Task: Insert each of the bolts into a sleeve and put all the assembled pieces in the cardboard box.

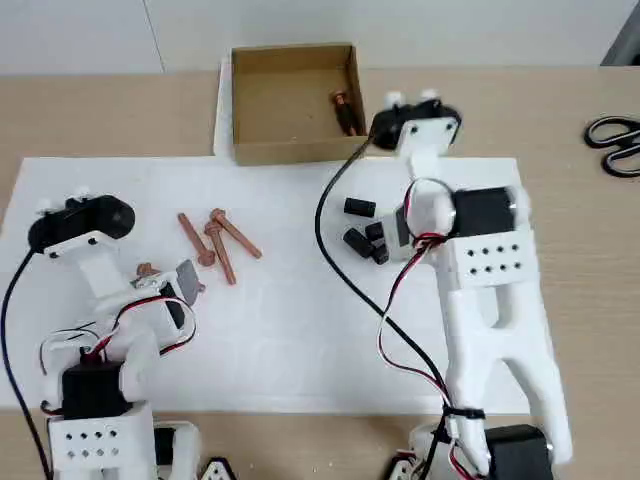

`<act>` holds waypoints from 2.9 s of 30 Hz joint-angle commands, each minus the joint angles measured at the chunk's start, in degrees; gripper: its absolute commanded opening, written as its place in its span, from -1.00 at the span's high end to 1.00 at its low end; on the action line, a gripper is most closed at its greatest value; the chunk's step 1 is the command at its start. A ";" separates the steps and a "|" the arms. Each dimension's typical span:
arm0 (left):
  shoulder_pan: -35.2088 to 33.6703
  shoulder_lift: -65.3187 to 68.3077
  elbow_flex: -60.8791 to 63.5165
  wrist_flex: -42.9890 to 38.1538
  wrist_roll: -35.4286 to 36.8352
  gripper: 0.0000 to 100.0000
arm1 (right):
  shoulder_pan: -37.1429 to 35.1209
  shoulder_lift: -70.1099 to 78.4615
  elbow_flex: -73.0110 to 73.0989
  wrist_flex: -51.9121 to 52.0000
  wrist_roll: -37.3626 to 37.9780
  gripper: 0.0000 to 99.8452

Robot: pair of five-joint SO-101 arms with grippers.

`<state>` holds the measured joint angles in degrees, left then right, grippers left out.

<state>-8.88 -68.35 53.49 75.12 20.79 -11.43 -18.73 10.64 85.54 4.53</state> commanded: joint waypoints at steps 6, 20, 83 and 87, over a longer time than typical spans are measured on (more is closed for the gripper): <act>-0.26 0.00 -2.07 0.09 -0.62 0.63 | -4.18 -1.98 7.12 -10.24 7.65 0.71; -0.26 0.26 -1.19 -0.09 -0.62 0.63 | -11.38 17.89 -1.23 -14.90 7.30 0.71; -0.18 0.26 0.40 -2.29 -0.62 0.63 | -8.92 47.87 -47.65 10.68 8.18 1.00; -0.18 0.18 0.40 -2.29 -0.62 0.63 | -5.41 47.87 -46.59 11.38 5.01 1.00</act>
<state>-8.88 -68.35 54.20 74.07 20.79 -19.78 29.80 -34.11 95.74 11.47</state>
